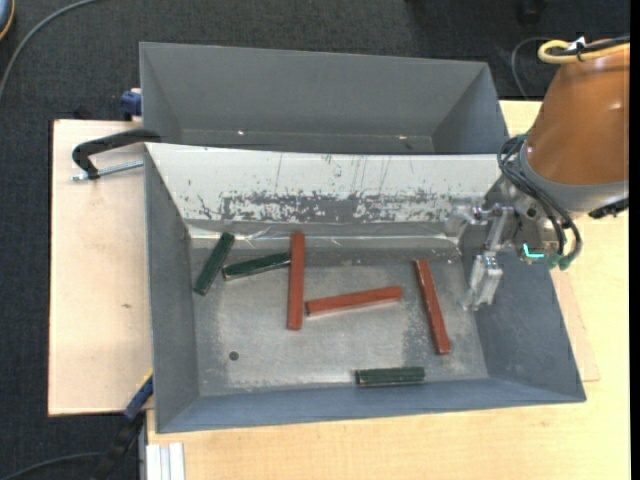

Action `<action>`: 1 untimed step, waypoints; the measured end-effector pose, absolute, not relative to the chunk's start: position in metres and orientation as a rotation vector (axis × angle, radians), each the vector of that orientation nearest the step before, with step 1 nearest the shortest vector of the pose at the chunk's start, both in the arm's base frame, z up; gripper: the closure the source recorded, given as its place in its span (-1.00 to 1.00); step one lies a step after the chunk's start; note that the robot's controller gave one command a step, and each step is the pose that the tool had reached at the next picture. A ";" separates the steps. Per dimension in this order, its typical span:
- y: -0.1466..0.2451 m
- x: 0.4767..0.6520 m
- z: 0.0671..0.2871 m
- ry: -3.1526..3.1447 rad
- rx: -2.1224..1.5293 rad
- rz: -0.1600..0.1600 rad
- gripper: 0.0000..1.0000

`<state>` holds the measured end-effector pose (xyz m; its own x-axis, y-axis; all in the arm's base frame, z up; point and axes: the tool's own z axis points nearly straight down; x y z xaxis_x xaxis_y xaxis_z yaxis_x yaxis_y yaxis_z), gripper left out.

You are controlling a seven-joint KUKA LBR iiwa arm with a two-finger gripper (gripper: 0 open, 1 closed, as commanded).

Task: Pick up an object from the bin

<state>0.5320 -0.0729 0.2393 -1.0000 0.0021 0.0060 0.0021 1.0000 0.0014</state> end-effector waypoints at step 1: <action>0.003 0.588 0.068 -3.074 0.633 -0.005 -1.00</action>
Offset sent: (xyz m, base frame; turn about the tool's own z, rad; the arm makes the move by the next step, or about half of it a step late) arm 0.0563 0.0737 -0.1693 -0.4070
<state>0.5879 0.0032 0.0680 -0.9188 -0.3948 0.0023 -0.3948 0.9188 0.0037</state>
